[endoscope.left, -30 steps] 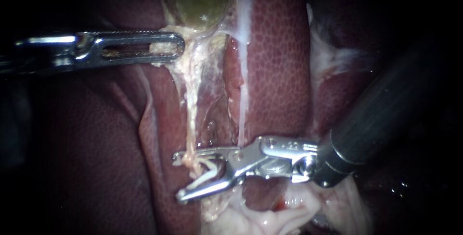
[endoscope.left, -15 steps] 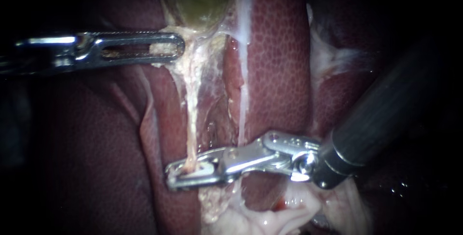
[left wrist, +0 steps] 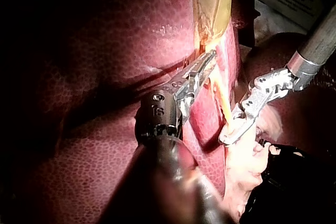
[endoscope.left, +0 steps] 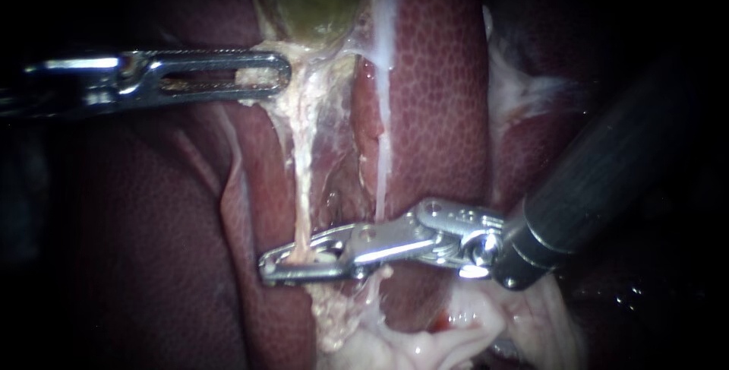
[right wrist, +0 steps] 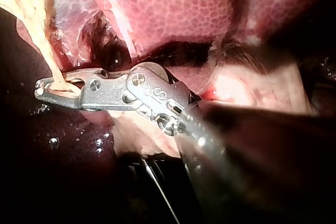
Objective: Clipping first clip left tube
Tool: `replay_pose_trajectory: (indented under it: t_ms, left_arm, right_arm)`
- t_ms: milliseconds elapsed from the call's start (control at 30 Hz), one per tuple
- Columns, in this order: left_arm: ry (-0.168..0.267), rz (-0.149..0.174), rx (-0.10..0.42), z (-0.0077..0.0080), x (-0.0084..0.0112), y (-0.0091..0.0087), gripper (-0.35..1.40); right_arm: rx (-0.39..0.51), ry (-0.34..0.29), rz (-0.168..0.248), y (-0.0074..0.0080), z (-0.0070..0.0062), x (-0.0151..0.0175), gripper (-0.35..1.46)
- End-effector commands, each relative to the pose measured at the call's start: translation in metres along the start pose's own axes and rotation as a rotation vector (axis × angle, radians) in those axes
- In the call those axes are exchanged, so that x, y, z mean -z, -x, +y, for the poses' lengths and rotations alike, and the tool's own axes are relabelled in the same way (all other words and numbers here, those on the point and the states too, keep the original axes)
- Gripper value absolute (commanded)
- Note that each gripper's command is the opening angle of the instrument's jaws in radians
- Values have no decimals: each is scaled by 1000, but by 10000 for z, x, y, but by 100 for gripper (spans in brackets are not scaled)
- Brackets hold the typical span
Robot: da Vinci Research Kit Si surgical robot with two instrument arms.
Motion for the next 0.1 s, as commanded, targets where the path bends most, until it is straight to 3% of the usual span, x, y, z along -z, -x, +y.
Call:
replay_pose_trajectory:
  t_ms: [33, 100]
  left_arm:
    - [-1, 0, 0, 0, 0, 0, -35]
    - [-1, 0, 0, 1, 0, 0, -35]
  right_arm:
    - [-1, -1, 0, 1, 1, 0, -35]
    - [0, -1, 0, 2, 2, 1, -35]
